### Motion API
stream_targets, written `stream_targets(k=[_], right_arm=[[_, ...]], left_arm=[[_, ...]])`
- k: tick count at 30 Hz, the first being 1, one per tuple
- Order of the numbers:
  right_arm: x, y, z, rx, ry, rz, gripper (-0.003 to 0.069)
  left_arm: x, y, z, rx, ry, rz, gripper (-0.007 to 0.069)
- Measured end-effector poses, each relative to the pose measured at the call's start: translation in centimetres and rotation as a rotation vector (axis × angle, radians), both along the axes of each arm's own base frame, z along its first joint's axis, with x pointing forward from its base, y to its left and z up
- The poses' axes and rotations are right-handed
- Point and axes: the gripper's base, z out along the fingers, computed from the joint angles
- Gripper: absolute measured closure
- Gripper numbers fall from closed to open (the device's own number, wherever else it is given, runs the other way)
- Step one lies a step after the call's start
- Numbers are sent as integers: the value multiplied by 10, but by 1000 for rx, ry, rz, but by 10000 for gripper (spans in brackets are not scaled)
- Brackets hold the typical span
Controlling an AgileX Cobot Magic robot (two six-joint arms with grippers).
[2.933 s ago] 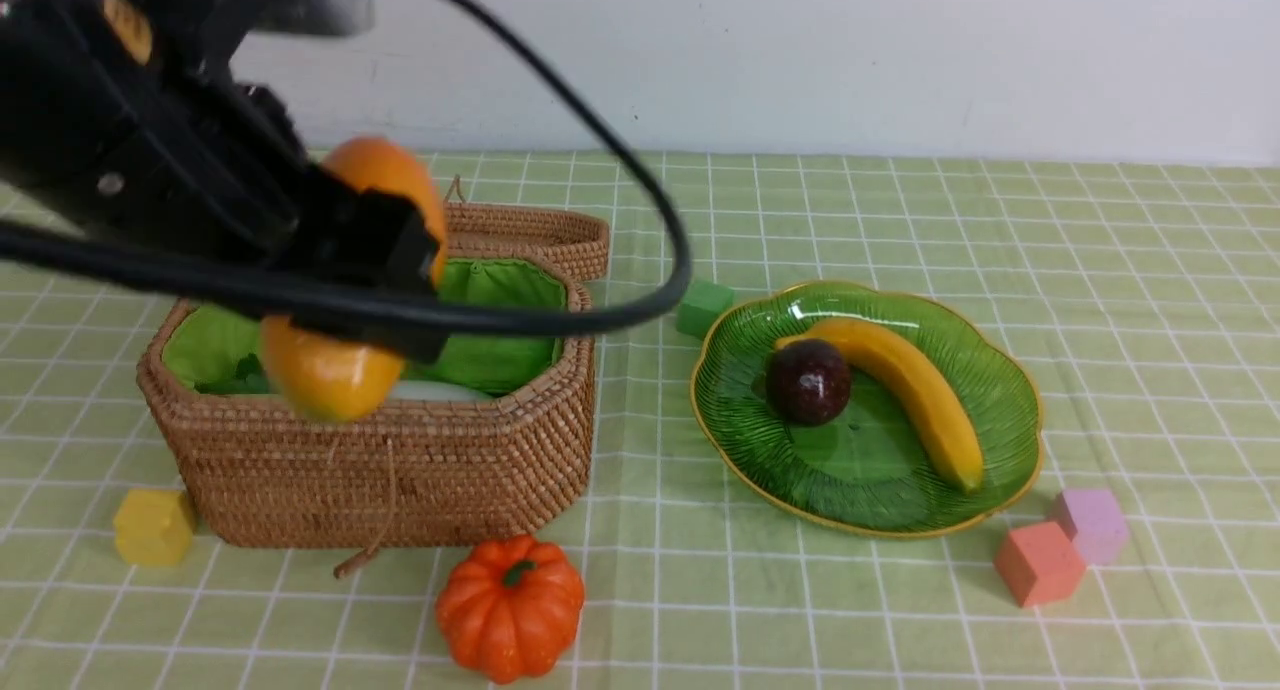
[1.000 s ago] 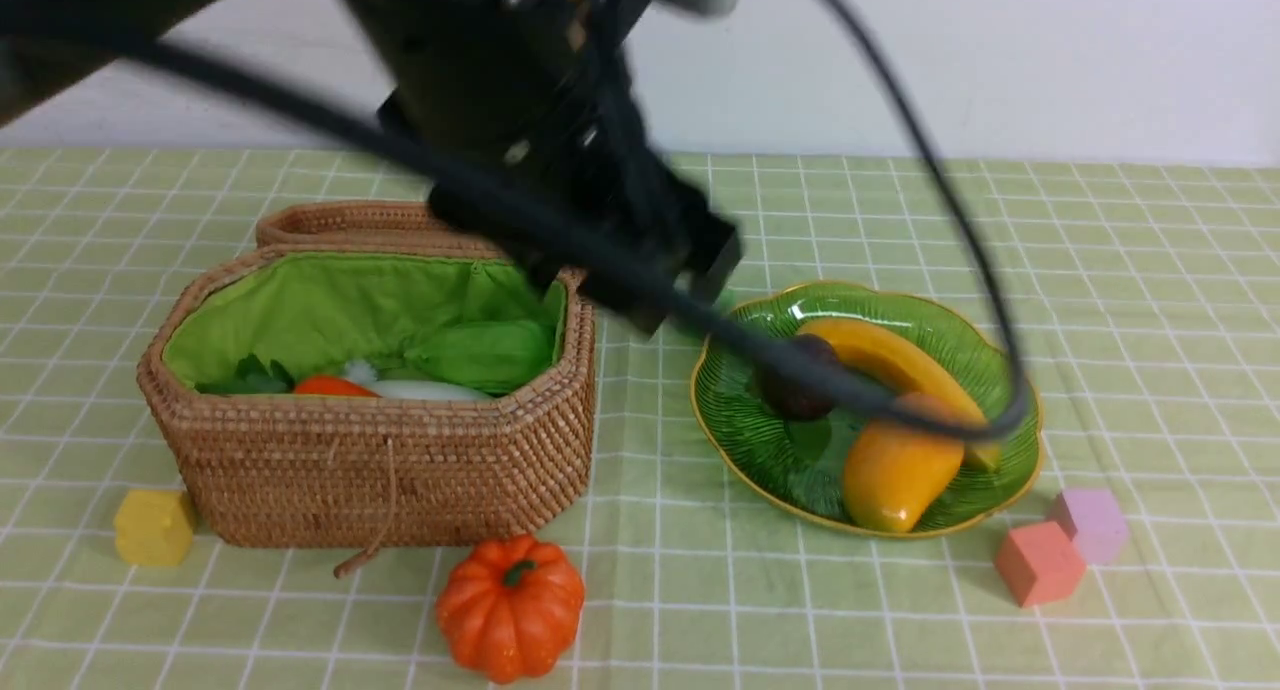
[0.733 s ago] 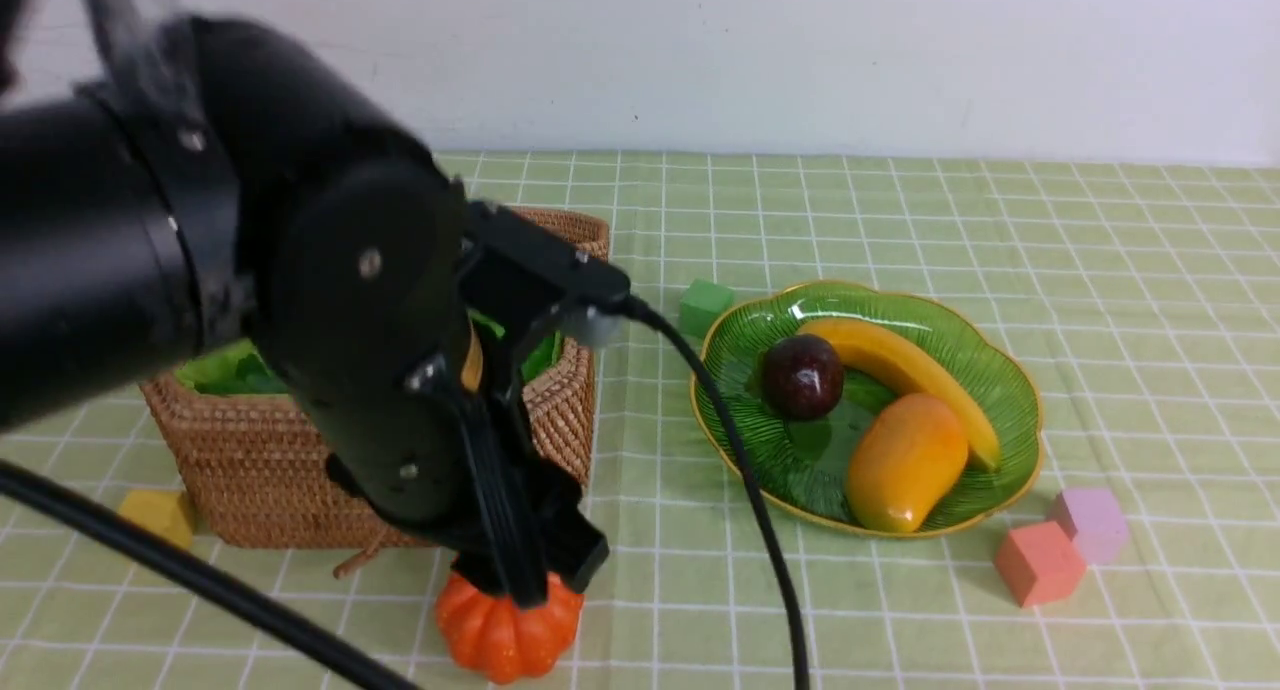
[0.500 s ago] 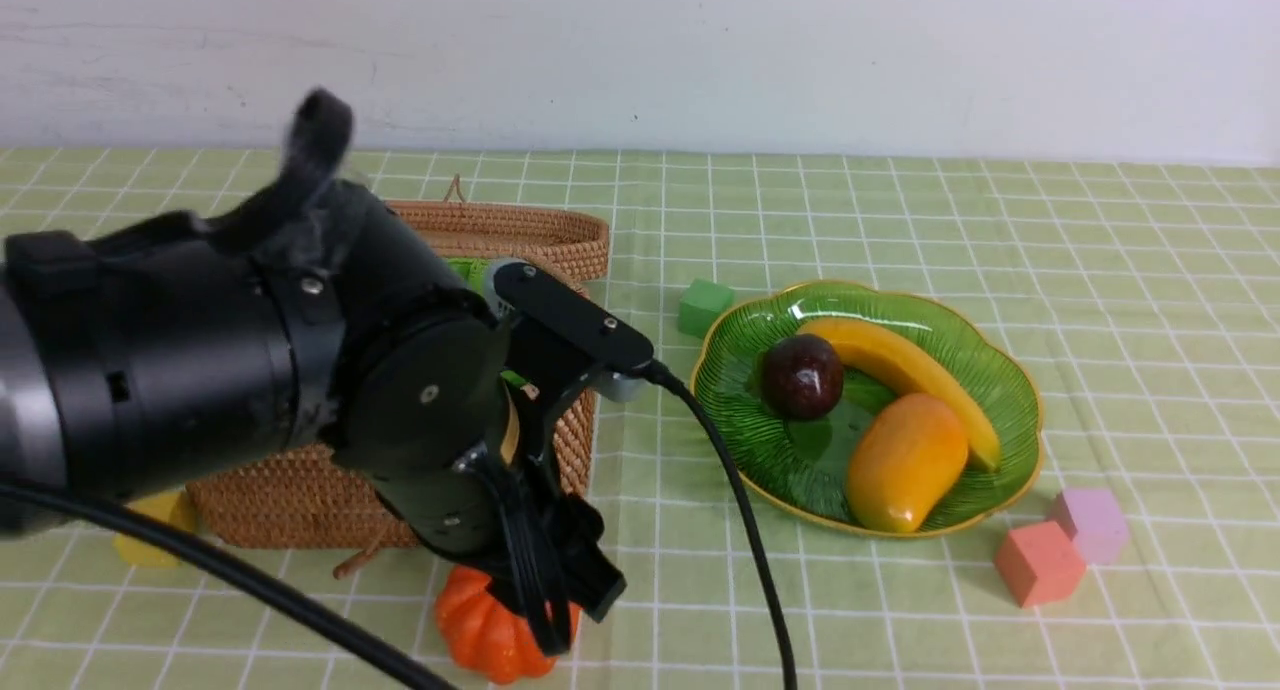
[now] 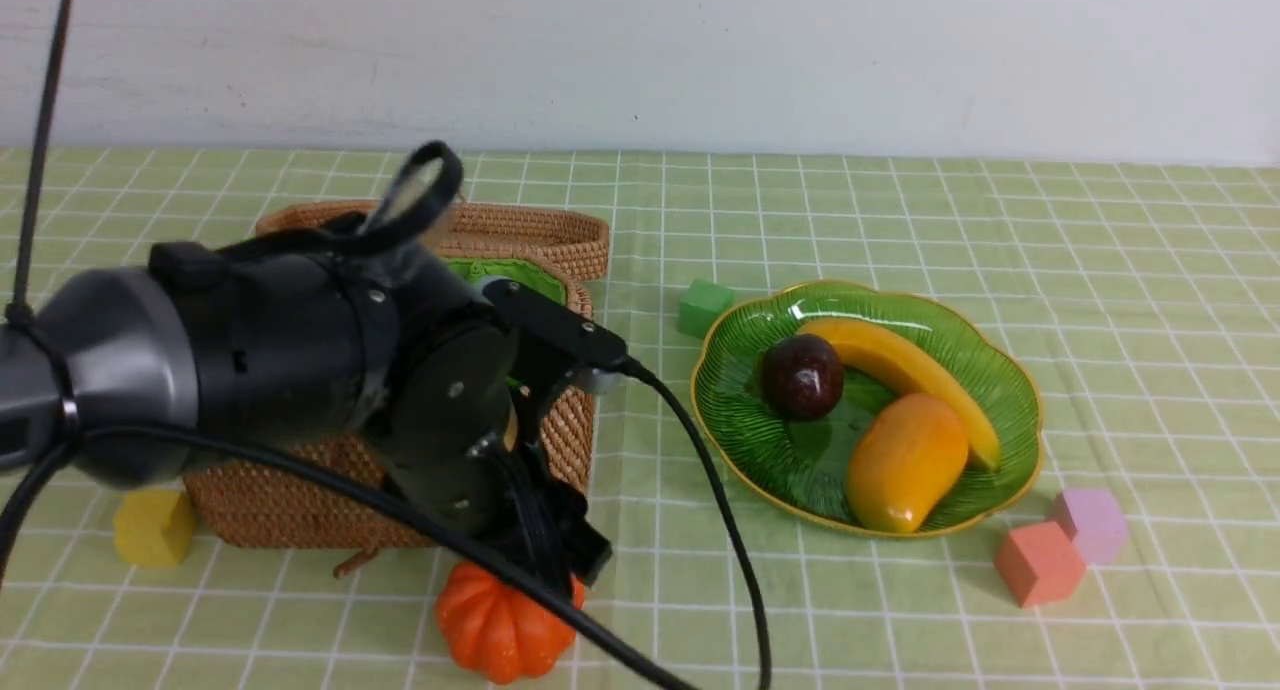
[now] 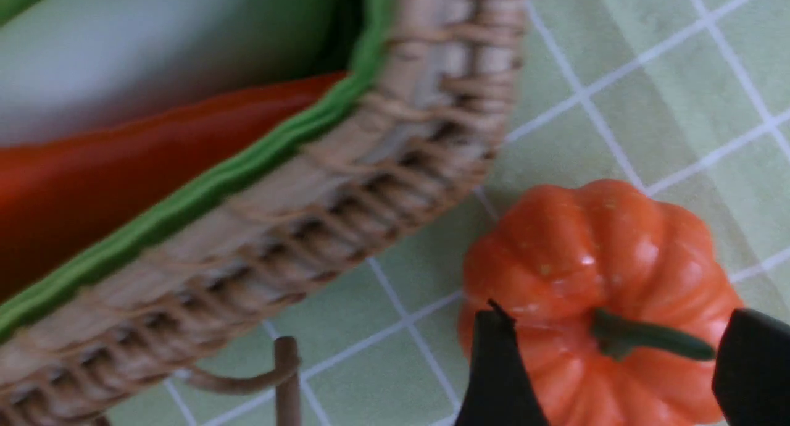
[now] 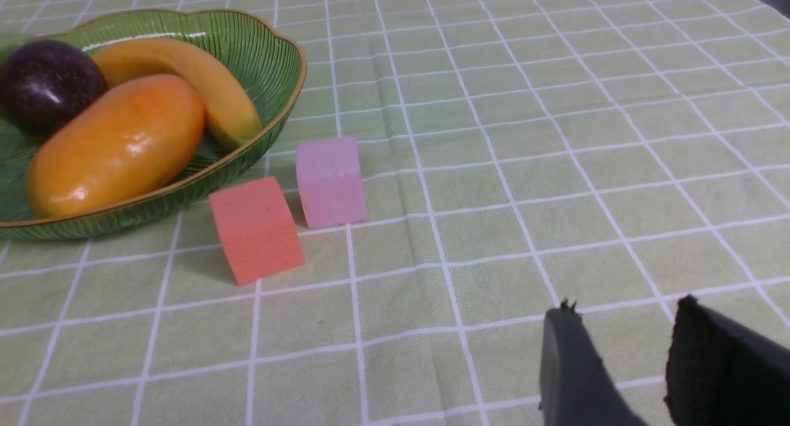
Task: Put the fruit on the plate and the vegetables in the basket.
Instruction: Use the left arm to grab a pumpkin and put it into the left basket
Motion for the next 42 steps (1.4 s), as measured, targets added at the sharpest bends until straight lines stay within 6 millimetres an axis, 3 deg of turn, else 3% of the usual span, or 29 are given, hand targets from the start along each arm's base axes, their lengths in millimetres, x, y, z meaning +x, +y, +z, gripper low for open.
stream_targets(k=[3,11,22,27,30,32,36,40,42], right_arm=[[0,0,0,0,0,0,419],[0,0,0,0,0,0,419],[0,0,0,0,0,0,419],[0,0,0,0,0,0,419],[0,0,0,0,0,0,419],[0,0,0,0,0,0,419],[0,0,0,0,0,0,419],[0,0,0,0,0,0,419],[0,0,0,0,0,0,419]], left_arm=[[2,7,-1,-15,37,16,177],[-2,-2,-2,-107,94,-34,177],[6,-6,-19,-84,99,-54,210],[7,-5,-20,-62,85,-68,382],[6,-4,-20,-51,87,-73,554],[6,-3,-18,-42,87,-77,593],[-3,2,-6,-35,112,-74,588],[-12,8,30,-60,65,-84,588],[-16,12,61,-87,-11,-98,588]])
